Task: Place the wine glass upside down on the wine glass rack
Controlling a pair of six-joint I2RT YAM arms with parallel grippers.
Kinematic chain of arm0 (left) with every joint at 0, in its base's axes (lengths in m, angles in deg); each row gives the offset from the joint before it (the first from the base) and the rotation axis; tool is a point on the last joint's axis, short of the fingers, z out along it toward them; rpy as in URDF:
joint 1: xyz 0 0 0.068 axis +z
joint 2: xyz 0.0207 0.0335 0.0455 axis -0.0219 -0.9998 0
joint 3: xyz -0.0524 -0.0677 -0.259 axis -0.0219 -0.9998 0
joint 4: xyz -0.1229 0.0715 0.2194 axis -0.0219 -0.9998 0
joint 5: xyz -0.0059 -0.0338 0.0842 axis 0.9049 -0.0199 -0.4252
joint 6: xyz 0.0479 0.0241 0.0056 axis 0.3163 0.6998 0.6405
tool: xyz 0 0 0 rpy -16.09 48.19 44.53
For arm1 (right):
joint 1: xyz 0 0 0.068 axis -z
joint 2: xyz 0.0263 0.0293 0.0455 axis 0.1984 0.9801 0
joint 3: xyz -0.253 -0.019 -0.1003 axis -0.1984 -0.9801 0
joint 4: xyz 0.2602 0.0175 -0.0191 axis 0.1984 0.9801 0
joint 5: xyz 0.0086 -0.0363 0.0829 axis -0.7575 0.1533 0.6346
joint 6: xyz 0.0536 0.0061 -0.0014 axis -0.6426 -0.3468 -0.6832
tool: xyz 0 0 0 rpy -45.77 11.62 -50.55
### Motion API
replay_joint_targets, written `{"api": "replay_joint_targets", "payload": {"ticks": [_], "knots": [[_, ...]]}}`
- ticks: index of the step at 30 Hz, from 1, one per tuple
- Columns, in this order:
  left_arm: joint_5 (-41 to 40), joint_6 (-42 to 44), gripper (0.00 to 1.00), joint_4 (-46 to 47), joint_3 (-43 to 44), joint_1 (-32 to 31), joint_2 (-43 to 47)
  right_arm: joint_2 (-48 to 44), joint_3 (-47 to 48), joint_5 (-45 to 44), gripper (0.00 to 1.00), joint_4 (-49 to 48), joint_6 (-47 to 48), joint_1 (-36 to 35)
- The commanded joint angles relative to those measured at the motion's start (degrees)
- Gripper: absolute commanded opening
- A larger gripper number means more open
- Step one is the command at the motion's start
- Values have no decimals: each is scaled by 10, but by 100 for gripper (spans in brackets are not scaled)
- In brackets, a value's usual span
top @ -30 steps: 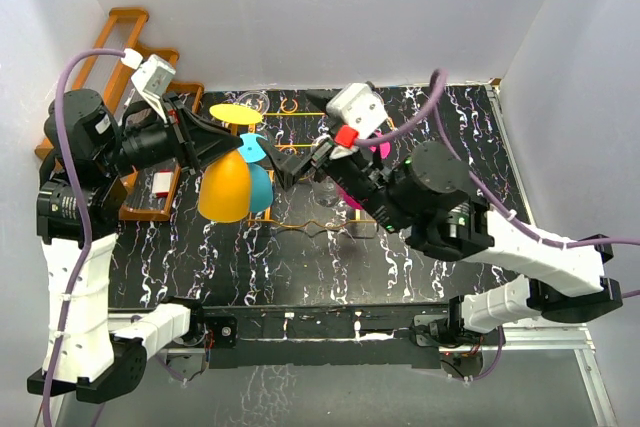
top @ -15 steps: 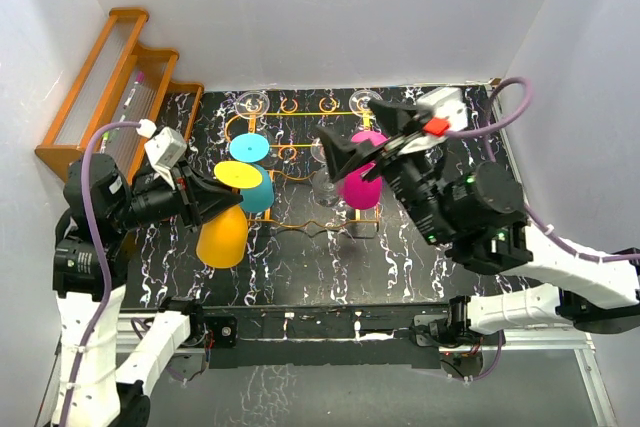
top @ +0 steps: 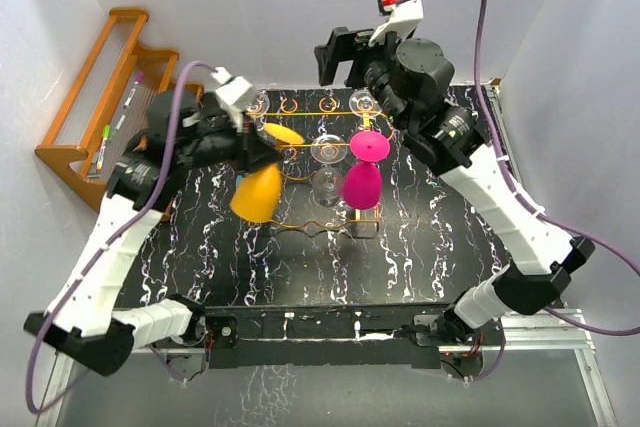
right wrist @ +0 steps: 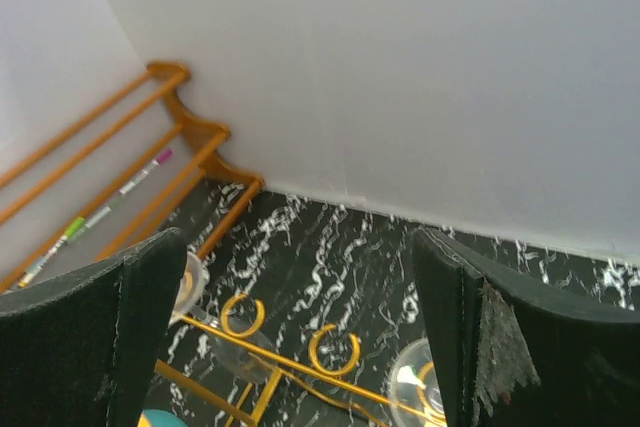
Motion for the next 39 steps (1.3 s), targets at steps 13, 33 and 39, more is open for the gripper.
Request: {"api": "replay_joint_targets", "payload": {"ticks": [13, 33, 39], "knots": [[-126, -15, 0, 10, 18, -137, 1, -107, -179, 232, 98, -40, -121, 188], [-197, -46, 0, 166, -149, -139, 81, -129, -223, 241, 98, -56, -111, 199], [-211, -51, 0, 183, -167, -140, 83, -131, -224, 238, 98, -56, -109, 201]]}}
